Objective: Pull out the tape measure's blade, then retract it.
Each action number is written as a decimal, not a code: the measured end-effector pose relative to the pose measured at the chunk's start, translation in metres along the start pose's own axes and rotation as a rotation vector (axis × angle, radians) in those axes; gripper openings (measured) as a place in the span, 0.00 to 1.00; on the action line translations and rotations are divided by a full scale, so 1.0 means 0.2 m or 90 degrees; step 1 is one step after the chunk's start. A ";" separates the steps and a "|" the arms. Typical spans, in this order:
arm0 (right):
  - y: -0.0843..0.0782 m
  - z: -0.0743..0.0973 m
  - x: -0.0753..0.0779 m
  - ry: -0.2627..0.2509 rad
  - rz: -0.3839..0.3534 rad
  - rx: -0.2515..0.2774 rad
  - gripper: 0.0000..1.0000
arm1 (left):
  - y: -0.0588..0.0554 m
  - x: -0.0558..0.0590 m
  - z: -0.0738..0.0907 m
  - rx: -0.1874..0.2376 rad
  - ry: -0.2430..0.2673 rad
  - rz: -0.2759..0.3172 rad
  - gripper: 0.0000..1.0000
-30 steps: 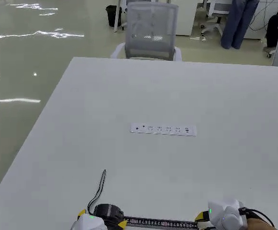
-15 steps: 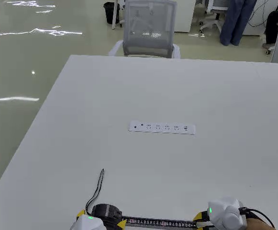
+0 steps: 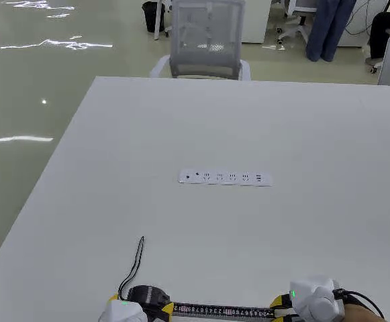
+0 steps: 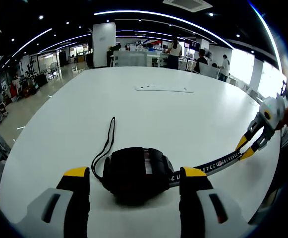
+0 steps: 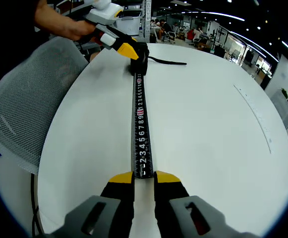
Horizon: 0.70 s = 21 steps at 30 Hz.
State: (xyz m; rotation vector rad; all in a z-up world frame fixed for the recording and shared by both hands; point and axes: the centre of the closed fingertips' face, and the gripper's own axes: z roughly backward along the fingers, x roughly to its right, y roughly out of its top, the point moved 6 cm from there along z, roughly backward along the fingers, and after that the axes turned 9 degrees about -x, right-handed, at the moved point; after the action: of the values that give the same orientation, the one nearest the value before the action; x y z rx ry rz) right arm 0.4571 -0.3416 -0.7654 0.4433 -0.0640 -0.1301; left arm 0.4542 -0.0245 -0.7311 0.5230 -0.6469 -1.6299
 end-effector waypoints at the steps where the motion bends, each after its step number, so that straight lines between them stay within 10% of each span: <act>1: 0.00 0.00 0.00 0.000 0.000 0.000 0.13 | 0.00 0.00 -0.01 0.001 0.002 0.005 0.71; 21: 0.00 0.01 0.00 -0.009 -0.015 0.015 0.13 | 0.03 0.03 -0.09 -0.013 0.020 0.046 0.64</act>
State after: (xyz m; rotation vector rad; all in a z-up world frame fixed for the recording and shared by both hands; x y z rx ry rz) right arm 0.4559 -0.3428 -0.7645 0.4668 -0.0741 -0.1554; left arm 0.4693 -0.0339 -0.7412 0.5041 -0.6187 -1.5555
